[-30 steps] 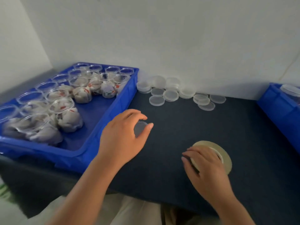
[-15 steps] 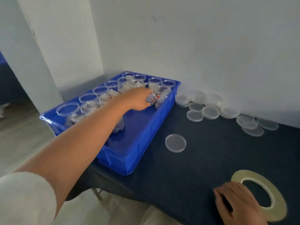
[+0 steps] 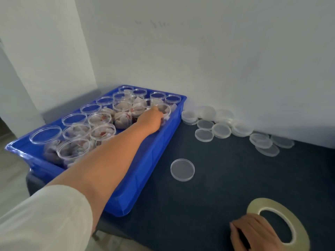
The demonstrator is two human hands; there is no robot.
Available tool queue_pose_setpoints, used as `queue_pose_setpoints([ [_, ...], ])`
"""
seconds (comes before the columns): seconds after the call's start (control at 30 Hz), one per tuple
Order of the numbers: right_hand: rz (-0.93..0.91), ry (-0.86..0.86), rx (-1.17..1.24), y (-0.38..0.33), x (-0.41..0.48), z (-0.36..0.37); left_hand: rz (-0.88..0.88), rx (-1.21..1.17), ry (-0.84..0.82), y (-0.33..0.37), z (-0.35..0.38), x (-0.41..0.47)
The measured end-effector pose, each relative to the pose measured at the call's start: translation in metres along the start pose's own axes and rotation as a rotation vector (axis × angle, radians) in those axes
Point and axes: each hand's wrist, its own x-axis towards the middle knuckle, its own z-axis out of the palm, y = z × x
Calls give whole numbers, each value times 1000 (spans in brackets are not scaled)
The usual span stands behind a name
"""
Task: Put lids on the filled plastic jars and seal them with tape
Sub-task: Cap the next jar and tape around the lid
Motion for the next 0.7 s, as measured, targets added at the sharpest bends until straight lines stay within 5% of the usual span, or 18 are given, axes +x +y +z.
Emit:
queue_pose_setpoints([
  [0.17,49,-140,34,-12,-20,-9,44,76,275,3,-38,-23],
  [0.3,125,-181,7,-18,-20,-15,155,-120,518,35,-86,-61],
  [0.57,428,-275,91,-42,-17,-32,557,-414,63,136,-61,-189],
  [0.7,676,-265,443,-41,-13,-26,695,-533,117,164,-8,-233],
])
